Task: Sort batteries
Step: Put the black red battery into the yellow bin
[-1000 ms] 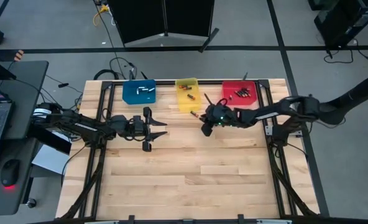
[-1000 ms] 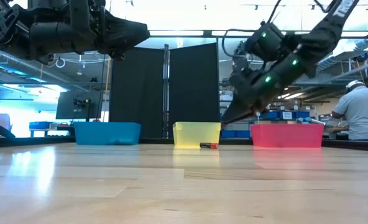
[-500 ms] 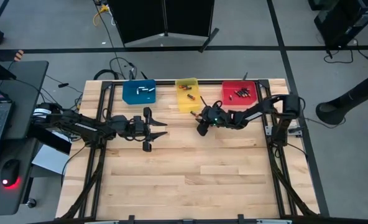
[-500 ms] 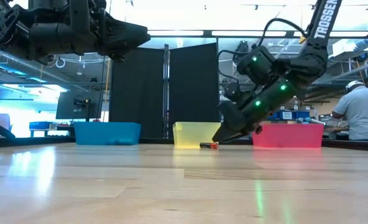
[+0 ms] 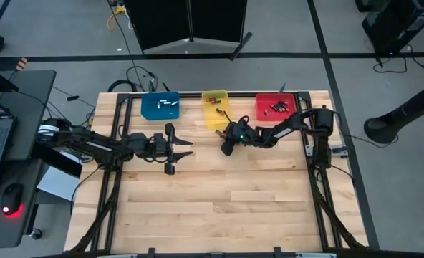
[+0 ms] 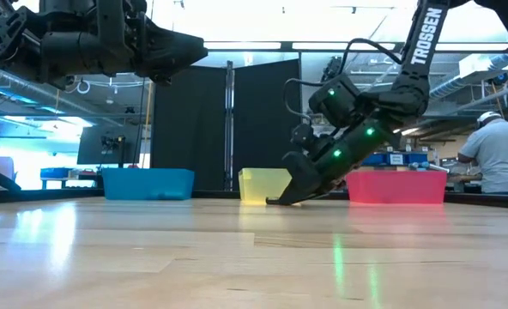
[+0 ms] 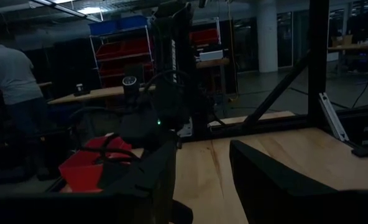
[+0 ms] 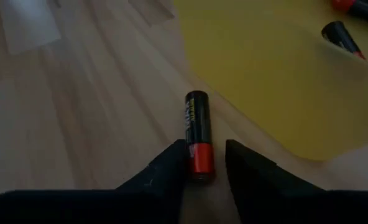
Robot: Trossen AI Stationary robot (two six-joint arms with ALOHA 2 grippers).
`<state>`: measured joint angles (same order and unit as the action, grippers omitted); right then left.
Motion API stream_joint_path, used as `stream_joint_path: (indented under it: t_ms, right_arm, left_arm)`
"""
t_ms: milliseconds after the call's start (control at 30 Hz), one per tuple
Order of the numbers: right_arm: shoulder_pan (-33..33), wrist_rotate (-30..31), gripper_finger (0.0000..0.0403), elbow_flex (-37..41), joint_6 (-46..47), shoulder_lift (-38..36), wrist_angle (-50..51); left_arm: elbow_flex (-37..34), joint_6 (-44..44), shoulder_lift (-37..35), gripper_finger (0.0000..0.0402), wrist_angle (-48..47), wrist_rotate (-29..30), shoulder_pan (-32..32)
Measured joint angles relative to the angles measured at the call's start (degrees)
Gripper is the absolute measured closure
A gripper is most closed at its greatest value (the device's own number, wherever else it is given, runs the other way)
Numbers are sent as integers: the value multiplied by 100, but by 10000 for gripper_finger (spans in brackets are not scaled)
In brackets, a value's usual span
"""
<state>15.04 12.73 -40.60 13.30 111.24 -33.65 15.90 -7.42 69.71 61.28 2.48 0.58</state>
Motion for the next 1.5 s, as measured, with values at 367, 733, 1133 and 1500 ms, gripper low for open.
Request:
stream_joint_path:
  t_ms: [367,733,1133,1500]
  right_arm:
    - [-203,36,341,14,265,-631,187]
    - [-23,105,341,21,495,-817,440]
    - [-111,-266,341,-599,209,-817,413]
    - [412,-78,341,-2740,-397,-819,4226]
  left_arm:
    - [0,0,0,241,-12,7,1]
    - [0,0,0,241,-7,66,1]
    - [0,2,0,241,4,63,2]
    - [0,4,0,241,1,61,0]
